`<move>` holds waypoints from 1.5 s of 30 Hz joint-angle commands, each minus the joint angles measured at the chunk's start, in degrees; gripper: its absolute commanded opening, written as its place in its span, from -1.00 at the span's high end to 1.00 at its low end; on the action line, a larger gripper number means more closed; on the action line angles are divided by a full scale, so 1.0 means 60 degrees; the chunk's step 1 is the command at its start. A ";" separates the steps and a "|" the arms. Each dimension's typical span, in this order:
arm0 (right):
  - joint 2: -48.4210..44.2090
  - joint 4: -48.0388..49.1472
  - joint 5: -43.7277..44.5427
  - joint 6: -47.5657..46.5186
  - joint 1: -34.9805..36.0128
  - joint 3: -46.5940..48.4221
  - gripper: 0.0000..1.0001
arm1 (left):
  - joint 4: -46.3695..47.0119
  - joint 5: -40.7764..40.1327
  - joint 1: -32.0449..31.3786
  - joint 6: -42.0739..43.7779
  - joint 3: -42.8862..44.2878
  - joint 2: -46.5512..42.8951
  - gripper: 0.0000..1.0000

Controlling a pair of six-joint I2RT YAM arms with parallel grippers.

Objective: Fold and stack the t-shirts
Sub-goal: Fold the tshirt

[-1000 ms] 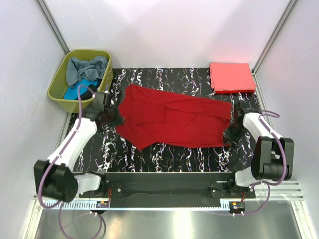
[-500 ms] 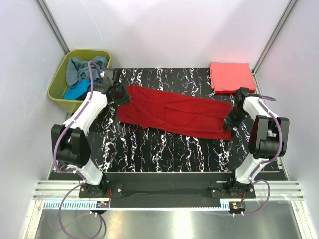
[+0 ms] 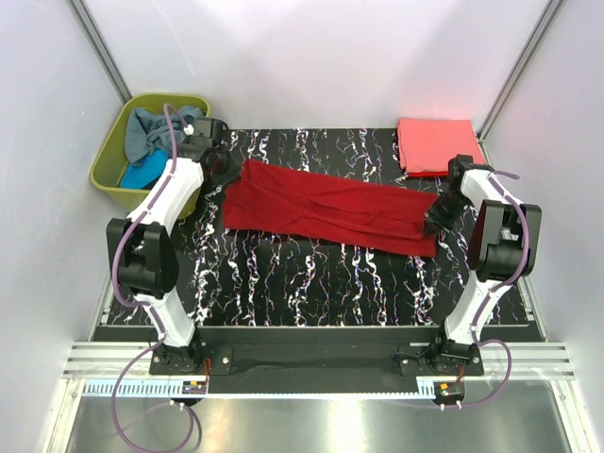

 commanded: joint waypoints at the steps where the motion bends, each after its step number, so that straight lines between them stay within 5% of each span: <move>1: 0.0182 -0.0133 -0.0120 -0.0205 -0.0130 0.0584 0.88 | 0.0308 -0.0218 0.0096 -0.0044 0.0670 0.0216 1.00; 45: 0.1692 -0.0294 -0.0413 -0.0323 -0.0613 0.2108 0.85 | 0.0308 -0.0071 0.0154 -0.0176 0.2414 0.2575 1.00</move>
